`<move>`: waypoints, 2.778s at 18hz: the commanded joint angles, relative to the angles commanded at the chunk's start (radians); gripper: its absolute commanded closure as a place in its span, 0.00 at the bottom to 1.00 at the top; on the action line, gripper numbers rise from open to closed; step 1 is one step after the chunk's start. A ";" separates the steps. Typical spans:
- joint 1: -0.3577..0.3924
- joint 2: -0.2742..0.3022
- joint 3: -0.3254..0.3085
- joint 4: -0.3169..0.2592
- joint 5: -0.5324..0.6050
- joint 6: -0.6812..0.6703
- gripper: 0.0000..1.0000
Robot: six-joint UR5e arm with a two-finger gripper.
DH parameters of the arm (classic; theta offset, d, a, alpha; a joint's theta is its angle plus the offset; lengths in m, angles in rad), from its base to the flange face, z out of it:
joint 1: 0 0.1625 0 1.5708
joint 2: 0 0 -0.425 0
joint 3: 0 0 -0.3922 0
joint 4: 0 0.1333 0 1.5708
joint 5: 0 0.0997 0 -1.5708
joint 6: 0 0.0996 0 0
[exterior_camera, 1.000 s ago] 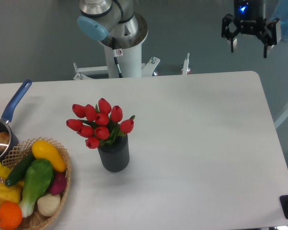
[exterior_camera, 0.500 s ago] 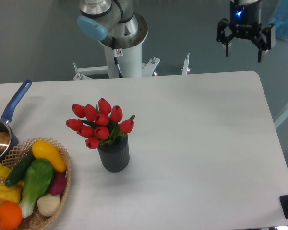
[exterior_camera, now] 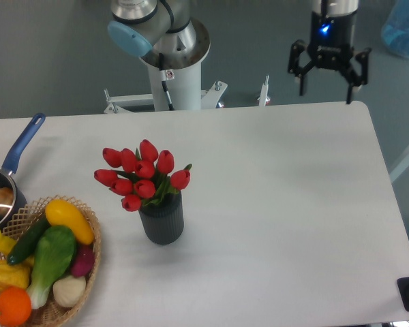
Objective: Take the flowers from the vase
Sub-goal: 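Move the open gripper toward the red tulips in the black vase, then lower the open gripper onto the tulip stems above the vase rim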
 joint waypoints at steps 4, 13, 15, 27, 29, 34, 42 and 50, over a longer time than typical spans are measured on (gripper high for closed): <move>-0.060 -0.006 0.000 0.002 0.000 -0.083 0.00; -0.120 -0.005 0.000 0.014 0.006 -0.174 0.00; -0.129 -0.005 0.000 0.012 0.005 -0.174 0.00; -0.232 -0.037 -0.104 0.023 -0.021 -0.046 0.00; -0.252 -0.043 -0.115 0.021 -0.026 -0.039 0.00; -0.249 -0.080 -0.143 0.021 -0.185 -0.040 0.00; -0.230 -0.086 -0.153 0.017 -0.342 -0.048 0.00; -0.220 -0.104 -0.176 0.021 -0.534 -0.048 0.00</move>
